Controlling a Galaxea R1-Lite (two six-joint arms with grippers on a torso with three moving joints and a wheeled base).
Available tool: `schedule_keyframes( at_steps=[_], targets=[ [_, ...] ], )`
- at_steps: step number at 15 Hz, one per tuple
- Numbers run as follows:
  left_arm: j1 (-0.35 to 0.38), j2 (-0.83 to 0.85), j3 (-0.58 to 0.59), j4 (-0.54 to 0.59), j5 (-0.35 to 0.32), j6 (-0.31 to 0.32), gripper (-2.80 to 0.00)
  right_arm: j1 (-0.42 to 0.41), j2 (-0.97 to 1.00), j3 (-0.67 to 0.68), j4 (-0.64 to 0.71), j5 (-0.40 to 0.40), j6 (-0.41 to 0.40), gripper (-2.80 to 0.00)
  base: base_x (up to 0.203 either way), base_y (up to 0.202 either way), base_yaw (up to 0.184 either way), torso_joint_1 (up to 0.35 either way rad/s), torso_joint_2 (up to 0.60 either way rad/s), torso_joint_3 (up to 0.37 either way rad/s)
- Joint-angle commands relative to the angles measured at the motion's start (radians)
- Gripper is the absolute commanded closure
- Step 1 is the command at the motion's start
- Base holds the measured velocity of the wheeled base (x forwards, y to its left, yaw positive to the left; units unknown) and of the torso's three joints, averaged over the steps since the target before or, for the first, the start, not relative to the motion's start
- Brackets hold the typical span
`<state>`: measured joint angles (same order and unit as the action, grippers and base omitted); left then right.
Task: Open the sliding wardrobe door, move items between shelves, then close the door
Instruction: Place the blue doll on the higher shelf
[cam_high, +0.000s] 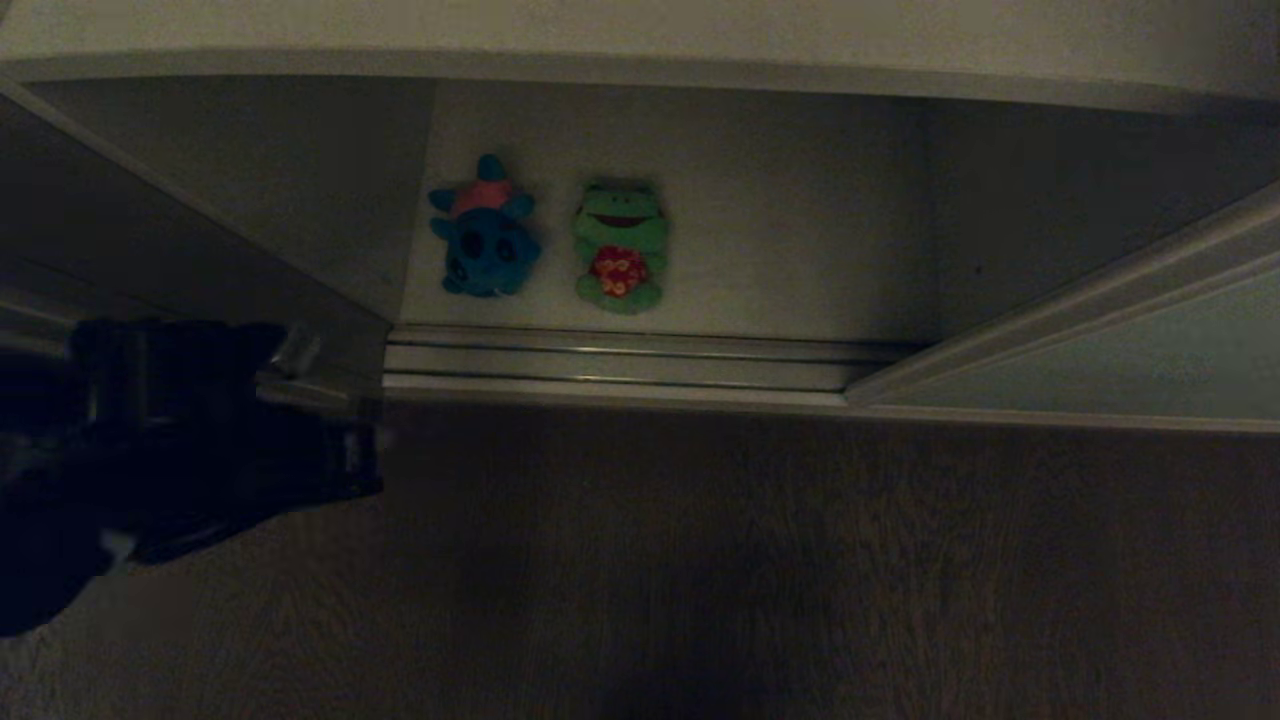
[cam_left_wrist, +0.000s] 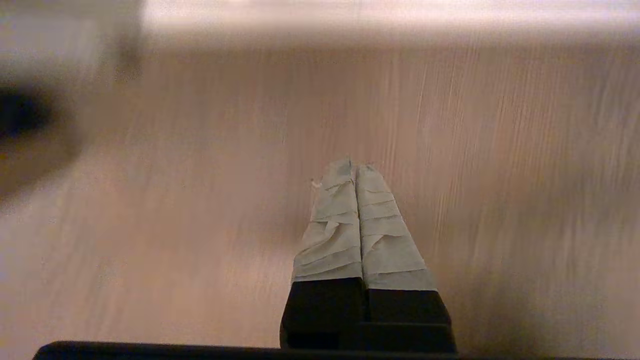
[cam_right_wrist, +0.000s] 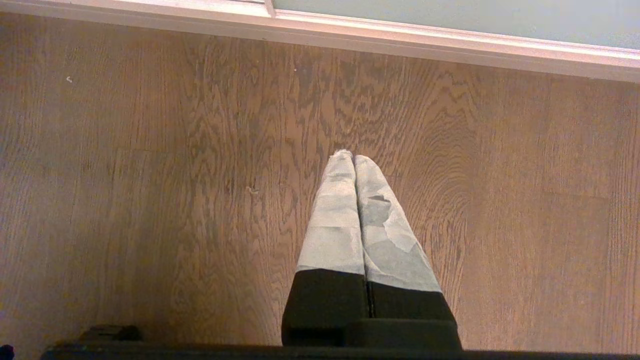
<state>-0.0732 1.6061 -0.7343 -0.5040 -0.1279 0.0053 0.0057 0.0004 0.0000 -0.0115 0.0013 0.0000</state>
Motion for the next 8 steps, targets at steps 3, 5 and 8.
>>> schedule_keyframes(
  at_steps=[3, 5, 8],
  targets=[
    [-0.030, 0.298, -0.213, -0.266, 0.038, -0.044, 0.00, 0.000, -0.003, 0.000, -0.001, 0.000, 0.000, 0.00, 0.000, 0.000, 0.000, 0.000, 0.00, 0.000],
    [-0.032, 0.349, -0.315, -0.343, 0.084, -0.076, 0.00, 0.000, -0.003, 0.000, -0.001, 0.000, 0.000, 0.00, 0.000, 0.000, 0.000, 0.000, 0.00, 0.000],
    [-0.033, 0.386, -0.413, -0.363, 0.115, -0.120, 0.00, 0.000, -0.003, 0.000, -0.001, 0.000, 0.000, 0.00, 0.000, 0.000, 0.000, 0.000, 0.00, 0.000]
  ],
)
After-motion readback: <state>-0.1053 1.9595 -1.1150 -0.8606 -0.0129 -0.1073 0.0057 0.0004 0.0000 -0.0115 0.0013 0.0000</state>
